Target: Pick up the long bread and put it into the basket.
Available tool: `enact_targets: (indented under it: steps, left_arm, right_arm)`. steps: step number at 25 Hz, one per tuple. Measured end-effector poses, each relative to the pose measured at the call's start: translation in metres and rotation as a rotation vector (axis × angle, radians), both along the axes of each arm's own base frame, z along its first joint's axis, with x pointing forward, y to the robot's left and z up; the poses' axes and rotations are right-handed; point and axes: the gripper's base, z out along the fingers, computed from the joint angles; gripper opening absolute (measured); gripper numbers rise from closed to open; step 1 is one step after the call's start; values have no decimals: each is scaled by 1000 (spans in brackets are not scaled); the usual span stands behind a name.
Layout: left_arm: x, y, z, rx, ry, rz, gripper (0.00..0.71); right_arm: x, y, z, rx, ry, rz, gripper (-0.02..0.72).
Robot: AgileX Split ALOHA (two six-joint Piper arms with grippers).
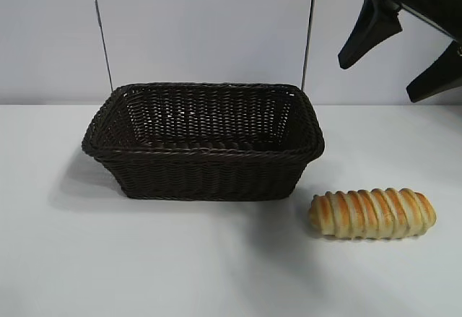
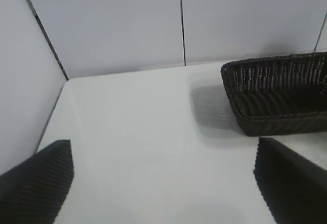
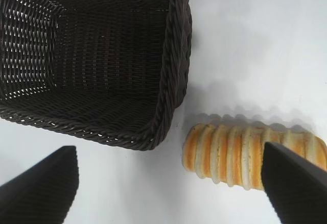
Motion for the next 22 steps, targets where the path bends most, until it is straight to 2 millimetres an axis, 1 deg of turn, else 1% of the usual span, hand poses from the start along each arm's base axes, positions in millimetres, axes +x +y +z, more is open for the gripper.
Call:
enact_targets:
  steps: [8, 10, 22]
  left_arm:
    - [15, 2, -44, -74, 157, 50, 694]
    - [16, 2, -46, -74, 163, 51, 691]
    - [22, 3, -46, -74, 102, 60, 690]
  right_arm:
    - [0, 0, 0, -3, -4, 4, 694]
    - [0, 0, 0, -3, -4, 4, 694]
    - [0, 0, 0, -4, -7, 3, 694]
